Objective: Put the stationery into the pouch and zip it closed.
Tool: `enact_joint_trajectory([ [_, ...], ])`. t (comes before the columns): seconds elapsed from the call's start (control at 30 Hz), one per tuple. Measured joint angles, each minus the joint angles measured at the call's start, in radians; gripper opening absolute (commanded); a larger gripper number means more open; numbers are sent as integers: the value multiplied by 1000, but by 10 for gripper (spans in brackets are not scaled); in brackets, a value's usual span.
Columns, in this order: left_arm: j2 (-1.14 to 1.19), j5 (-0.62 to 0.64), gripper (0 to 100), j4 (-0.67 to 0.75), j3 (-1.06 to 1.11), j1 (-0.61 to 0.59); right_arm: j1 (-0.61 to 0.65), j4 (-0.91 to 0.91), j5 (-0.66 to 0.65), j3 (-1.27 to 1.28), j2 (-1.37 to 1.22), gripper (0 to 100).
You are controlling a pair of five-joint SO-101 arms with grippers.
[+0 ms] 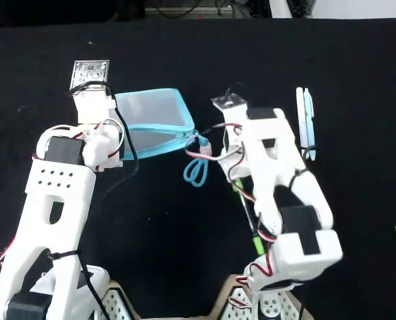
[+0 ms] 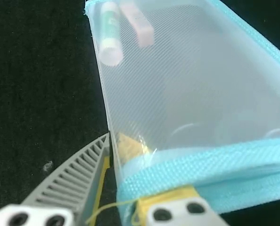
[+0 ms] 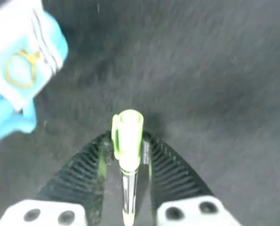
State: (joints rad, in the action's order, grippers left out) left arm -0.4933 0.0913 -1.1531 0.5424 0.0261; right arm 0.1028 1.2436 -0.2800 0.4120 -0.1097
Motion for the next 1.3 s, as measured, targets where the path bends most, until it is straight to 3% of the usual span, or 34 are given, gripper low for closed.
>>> enact_joint_trajectory([
  [0.13, 0, 0, 30, 0, 0, 0, -3, -150, 2, 75, -2, 54],
  [0.27, 0, 0, 30, 0, 0, 0, -2, -127, 2, 46, -60, 205],
  [0.33, 0, 0, 30, 0, 0, 0, 0, -86, 2, -3, -109, 228],
  [0.6, 0, 0, 30, 0, 0, 0, -2, -2, 60, -169, -167, 162],
  [1.07, 0, 0, 30, 0, 0, 0, 51, -87, 66, -64, -173, 157],
  [1.2, 0, 0, 30, 0, 0, 0, 35, -103, 64, -44, -163, 3],
  [1.3, 0, 0, 30, 0, 0, 0, -23, -104, 64, -40, -149, 7],
])
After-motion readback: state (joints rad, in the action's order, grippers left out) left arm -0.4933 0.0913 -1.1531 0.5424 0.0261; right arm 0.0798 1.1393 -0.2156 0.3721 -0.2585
